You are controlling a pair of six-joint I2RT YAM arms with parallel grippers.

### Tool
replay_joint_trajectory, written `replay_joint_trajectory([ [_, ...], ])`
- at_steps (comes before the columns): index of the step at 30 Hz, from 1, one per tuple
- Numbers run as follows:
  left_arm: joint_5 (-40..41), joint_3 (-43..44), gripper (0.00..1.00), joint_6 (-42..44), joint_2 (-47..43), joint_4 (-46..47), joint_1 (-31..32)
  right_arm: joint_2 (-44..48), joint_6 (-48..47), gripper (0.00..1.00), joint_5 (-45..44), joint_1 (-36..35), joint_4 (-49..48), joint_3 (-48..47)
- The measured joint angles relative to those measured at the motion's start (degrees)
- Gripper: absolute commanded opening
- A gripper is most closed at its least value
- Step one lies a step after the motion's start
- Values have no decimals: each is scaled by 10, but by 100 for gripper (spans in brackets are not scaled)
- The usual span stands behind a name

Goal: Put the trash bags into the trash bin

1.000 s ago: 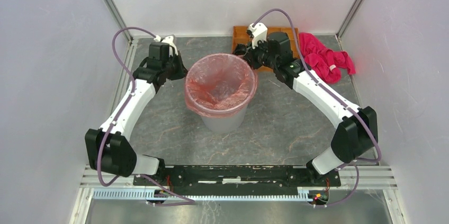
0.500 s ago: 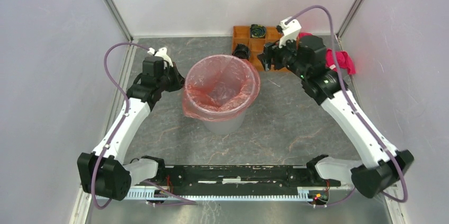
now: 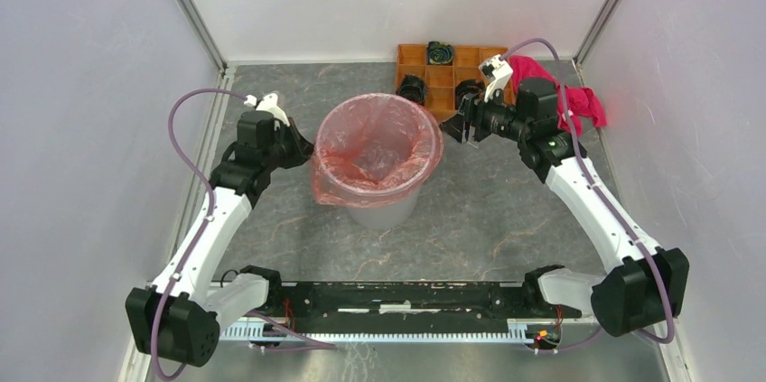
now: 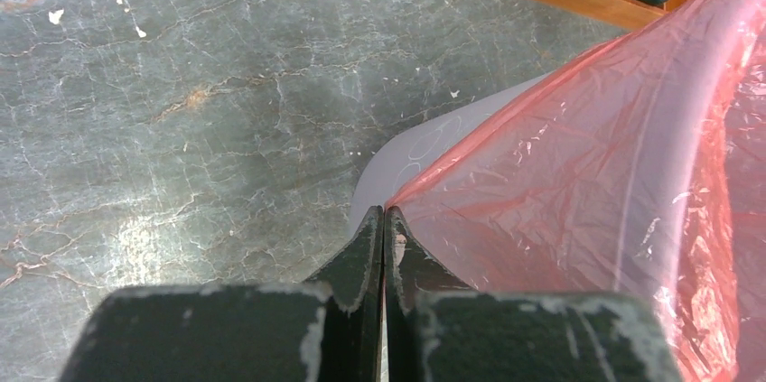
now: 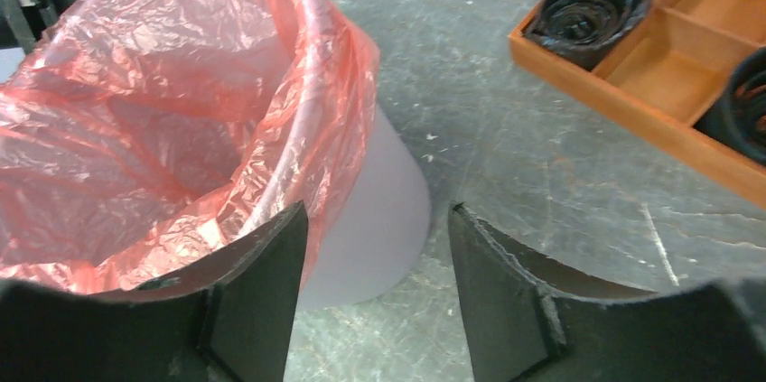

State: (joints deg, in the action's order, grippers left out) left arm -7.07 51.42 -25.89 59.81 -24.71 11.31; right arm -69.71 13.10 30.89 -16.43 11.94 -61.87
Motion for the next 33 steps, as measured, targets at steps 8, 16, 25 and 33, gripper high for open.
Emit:
replay_joint_trajectory([
  [8, 7, -12, 2, -15, -37, -1, 0, -9, 43, 55, 65, 2, -61, 35],
  [16, 6, -24, 2, -19, -38, 0, 0, 12, 20, 66, 40, 7, -24, 13],
  [25, 5, -37, 2, -23, -38, 0, 0, 25, 38, 52, 68, 11, -67, 17],
  [33, 3, -38, 2, -28, -44, 0, 0, -6, 57, 53, 73, 11, -95, 44],
])
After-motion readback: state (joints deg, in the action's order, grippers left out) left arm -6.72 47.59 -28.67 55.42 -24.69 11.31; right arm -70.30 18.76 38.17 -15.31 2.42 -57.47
